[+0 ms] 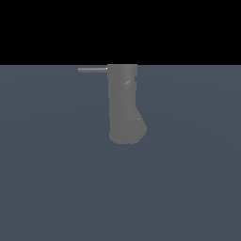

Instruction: Turn on the faucet by rotating a designated handle.

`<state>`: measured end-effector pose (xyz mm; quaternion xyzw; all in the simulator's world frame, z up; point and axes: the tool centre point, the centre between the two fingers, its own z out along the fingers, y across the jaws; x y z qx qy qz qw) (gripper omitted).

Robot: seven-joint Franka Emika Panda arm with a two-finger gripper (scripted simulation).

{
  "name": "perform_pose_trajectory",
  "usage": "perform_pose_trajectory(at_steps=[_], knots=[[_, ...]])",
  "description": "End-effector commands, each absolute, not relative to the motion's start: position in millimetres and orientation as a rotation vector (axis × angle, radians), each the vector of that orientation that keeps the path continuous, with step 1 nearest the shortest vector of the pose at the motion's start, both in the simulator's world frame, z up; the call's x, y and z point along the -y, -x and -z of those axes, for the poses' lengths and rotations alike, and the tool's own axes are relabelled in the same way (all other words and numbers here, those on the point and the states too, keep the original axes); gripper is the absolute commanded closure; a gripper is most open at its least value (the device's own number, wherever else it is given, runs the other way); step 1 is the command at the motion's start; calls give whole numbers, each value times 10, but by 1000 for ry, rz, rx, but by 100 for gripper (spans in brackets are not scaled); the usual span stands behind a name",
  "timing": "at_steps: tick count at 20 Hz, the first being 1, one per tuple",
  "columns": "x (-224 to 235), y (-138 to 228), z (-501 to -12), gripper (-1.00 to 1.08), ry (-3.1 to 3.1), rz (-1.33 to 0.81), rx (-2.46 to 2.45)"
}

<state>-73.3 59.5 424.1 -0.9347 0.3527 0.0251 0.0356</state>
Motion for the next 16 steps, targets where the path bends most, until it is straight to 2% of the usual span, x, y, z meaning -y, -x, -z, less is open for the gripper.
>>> perform_pose_trajectory(at_steps=[1, 16], knots=[[-641, 603, -4142, 108, 2836, -82, -1175], [-922, -95, -3456, 108, 2593, -78, -1699]])
